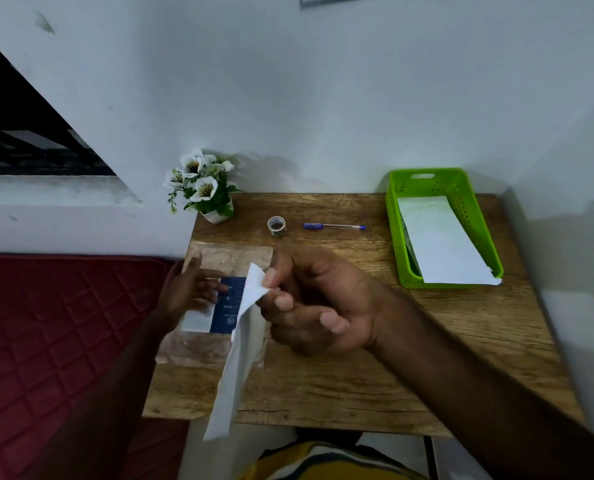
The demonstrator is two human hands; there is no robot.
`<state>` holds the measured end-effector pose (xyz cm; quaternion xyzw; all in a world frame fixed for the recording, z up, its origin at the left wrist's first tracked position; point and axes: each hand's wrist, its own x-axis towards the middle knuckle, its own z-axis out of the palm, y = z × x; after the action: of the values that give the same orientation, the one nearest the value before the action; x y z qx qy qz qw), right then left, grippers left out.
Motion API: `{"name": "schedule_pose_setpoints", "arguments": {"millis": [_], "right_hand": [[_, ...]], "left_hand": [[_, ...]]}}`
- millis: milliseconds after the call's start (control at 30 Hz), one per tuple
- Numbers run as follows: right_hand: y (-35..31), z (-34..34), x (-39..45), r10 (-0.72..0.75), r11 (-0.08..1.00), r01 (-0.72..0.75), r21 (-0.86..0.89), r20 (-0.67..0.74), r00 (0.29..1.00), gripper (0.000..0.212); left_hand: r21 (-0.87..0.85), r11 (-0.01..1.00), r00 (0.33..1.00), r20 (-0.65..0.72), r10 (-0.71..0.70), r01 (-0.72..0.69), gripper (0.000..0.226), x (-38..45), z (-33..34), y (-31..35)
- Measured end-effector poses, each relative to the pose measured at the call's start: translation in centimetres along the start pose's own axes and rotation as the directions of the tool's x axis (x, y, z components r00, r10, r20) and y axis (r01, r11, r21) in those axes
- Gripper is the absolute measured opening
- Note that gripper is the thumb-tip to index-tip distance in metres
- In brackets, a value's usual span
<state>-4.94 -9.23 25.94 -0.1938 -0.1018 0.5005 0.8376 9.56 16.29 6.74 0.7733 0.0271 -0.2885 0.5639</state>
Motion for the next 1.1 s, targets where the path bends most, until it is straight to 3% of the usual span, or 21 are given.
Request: {"name": "schedule_pose_setpoints", "arguments": {"millis": [33, 100, 233, 333, 433, 500, 600, 700, 767, 833, 967, 1100], "right_hand": [[-0.6, -0.4, 0.2, -0.005, 1.0, 0.004, 0.01, 0.02, 1.0, 0.024], [-1.5, -1.2, 0.5, -0.017, 1.0, 0.016, 0.016, 0.019, 1.0, 0.024], [-1.8, -3.8, 0.2, -0.047, 0.999, 0.047, -0.014, -0.039, 0.998, 0.022], [-1.3, -6.1, -0.9, -0.049, 0.998, 0.047, -0.033, -0.075, 0.996, 0.021], [-0.8, -8.2, -2.9, -0.03, 0.998, 0.022, -0.065, -0.131, 0.991, 0.02], [-0.3, -9.6, -4.3, -0.019, 0.996, -0.004, -0.091, -0.252, 0.967, 0.02], [0.7, -11.4, -5.6, -0.019, 0.981, -0.095, -0.169, -0.571, 0.821, 0.023], [1.8, -12.9, -5.1, -0.102, 0.944, -0.213, -0.252, -0.836, 0.539, 0.026], [2.5, -14.0, -4.2, -0.211, 0.876, -0.354, -0.329, -0.919, 0.333, 0.028], [3.0, -15.1, -3.5, -0.31, 0.799, -0.477, -0.367, -0.93, 0.196, 0.03], [4.5, -17.9, -2.7, -0.438, 0.706, -0.584, -0.402, -0.895, 0.087, 0.034], [5.9, -19.8, -2.4, -0.578, 0.486, -0.787, -0.379, -0.815, 0.036, 0.032]], "left_hand": [[-0.14, 0.985, 0.987, 0.135, -0.084, 0.103, 0.075, -0.2, 0.2, 0.4], [-0.254, 0.941, 0.944, 0.297, -0.142, 0.222, 0.084, -1.0, 0.9, 1.2], [-0.279, 0.892, 0.888, 0.397, -0.23, 0.356, 0.085, -1.0, 2.4, 2.6], [-0.343, 0.866, 0.846, 0.511, -0.153, 0.364, 0.08, -0.3, 1.8, 1.7], [-0.344, 0.898, 0.879, 0.468, -0.089, 0.274, 0.078, 0.6, 1.2, 1.3], [-0.296, 0.936, 0.926, 0.37, -0.072, 0.191, 0.074, 1.0, 0.9, 1.7], [-0.234, 0.959, 0.976, 0.187, -0.115, 0.158, 0.051, 2.4, 0.3, 2.3], [-0.127, 0.98, 0.988, 0.001, -0.154, 0.152, 0.018, 3.4, 0.0, 2.9], [-0.004, 0.993, 0.987, -0.108, -0.118, 0.118, 0.024, 4.5, -0.2, 2.8], [0.081, 0.994, 0.979, -0.196, -0.05, 0.067, 0.029, 5.2, -0.1, 2.6], [0.278, 0.957, 0.959, -0.24, 0.148, -0.079, 0.026, 6.5, 0.8, 1.5], [0.688, 0.721, 0.862, -0.313, 0.398, -0.083, 0.044, 7.2, 1.9, -0.2]]}}
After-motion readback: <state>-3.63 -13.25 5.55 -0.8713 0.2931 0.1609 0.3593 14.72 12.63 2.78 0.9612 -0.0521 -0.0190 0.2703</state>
